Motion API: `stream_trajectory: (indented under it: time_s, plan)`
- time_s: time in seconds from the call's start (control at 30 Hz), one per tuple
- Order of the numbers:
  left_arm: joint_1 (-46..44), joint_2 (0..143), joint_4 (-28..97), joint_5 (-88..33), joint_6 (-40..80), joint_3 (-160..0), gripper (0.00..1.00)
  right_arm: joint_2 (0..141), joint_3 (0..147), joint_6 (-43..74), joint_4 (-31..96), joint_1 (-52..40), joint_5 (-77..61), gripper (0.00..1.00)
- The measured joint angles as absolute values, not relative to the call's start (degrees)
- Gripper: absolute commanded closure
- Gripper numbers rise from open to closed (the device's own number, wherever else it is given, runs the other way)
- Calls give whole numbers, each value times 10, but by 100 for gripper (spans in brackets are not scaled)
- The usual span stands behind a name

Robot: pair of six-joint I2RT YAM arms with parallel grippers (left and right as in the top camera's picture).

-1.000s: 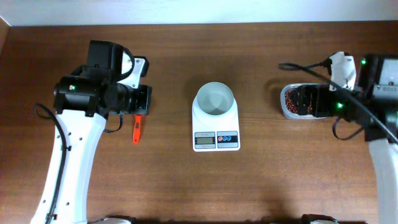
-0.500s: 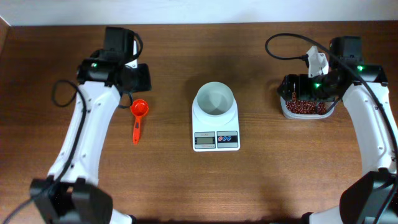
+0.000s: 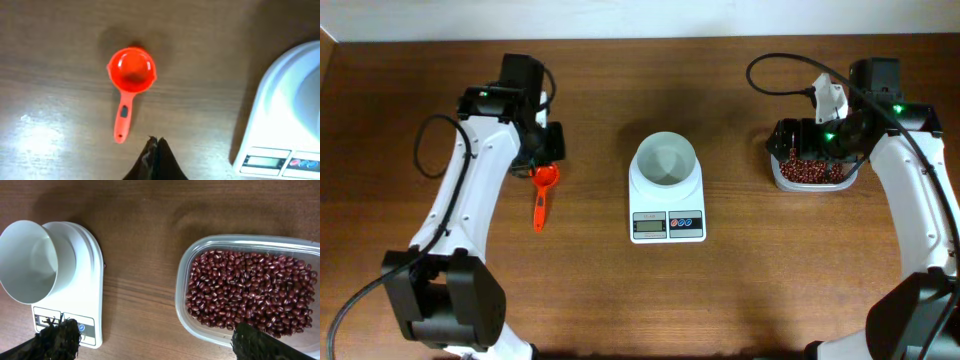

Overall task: Scoop item into bowl and weigh 50g on scale
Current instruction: 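Move the left gripper down to the red scoop handle and grasp it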

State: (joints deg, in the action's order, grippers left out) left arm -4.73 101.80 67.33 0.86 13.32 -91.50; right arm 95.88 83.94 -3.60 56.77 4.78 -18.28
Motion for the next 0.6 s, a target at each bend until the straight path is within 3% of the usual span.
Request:
stream_trajectory:
  time_s: [0.17, 0.23, 0.47, 0.6]
  plan:
    - [-9, 1018, 704, 8, 118, -915, 79, 959, 839, -36, 568, 48, -183, 1]
    - [-10, 1018, 709, 8, 114, -896, 62, 959, 839, -36, 568, 48, -183, 1]
    - [-10, 1016, 550, 6, 74, -721, 42, 959, 839, -36, 568, 48, -183, 1]
    - [-10, 1016, 444, 6, 55, -671, 41, 959, 839, -36, 568, 48, -183, 1]
